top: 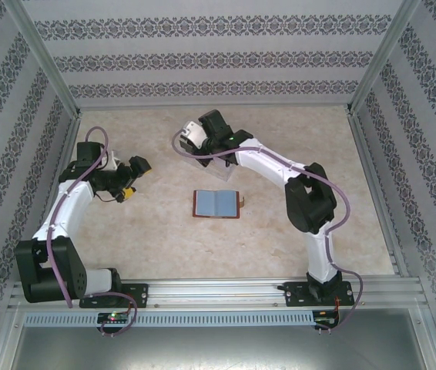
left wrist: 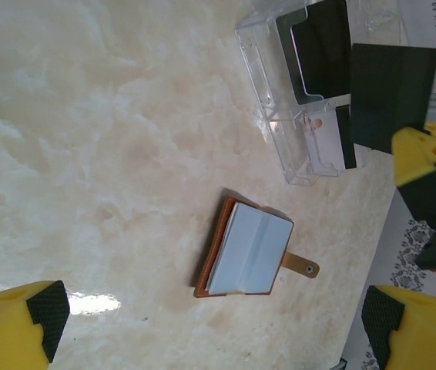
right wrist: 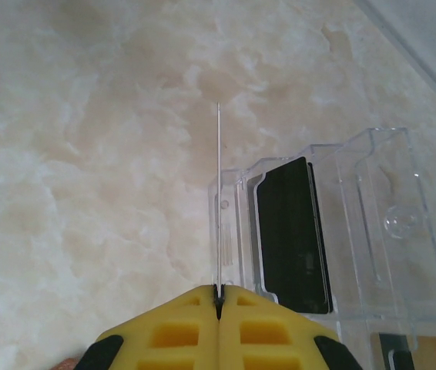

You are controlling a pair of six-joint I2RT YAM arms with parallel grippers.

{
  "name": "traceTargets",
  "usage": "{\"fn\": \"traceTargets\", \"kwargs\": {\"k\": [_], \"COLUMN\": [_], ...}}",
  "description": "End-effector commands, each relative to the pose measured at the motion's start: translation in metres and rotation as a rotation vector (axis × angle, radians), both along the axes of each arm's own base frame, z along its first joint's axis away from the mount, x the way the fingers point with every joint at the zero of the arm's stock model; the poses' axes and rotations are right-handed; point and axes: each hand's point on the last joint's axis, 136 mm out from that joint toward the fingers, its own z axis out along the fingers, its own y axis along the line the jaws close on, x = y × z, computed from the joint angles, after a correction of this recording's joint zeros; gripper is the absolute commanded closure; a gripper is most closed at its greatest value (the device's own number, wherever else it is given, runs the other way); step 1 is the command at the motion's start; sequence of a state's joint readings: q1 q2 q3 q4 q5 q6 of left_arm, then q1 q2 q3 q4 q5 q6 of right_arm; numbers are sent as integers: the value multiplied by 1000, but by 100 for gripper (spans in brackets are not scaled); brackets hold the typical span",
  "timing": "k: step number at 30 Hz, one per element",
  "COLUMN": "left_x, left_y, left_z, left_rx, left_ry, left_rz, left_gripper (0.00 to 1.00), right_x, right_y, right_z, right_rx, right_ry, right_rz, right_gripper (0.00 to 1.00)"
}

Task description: Take the credit cards out of the card holder

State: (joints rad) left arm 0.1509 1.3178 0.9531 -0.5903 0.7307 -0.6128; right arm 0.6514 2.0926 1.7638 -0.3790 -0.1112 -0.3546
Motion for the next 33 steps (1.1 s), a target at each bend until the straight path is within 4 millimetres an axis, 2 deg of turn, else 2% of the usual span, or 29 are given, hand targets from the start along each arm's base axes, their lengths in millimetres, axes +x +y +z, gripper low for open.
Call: {"fn": "traceTargets", "kwargs": {"k": [1,9,23,33], "left_x": [2,1,3,3], "left_y": [1,3,1,-1], "left_z": [-1,-5,-8,-8], "left_rx": [-25,-12,-34,-42], "left_ry": [-16,-8,-2,-4], "left_rz": [-5,0,-8,-13], "left_gripper": [1,1,1,1], "right_x": [15,35,49,57], "right_y": [-3,-10,-18,-22], "right_z": [-9,-17,-32,-36], "right_rx": [-98,-88,-75,-59], "right_ry": [-62,-59,-24,-16], "right_rz": [3,-30,-28,-37], "right_gripper": [100,100,100,100]}}
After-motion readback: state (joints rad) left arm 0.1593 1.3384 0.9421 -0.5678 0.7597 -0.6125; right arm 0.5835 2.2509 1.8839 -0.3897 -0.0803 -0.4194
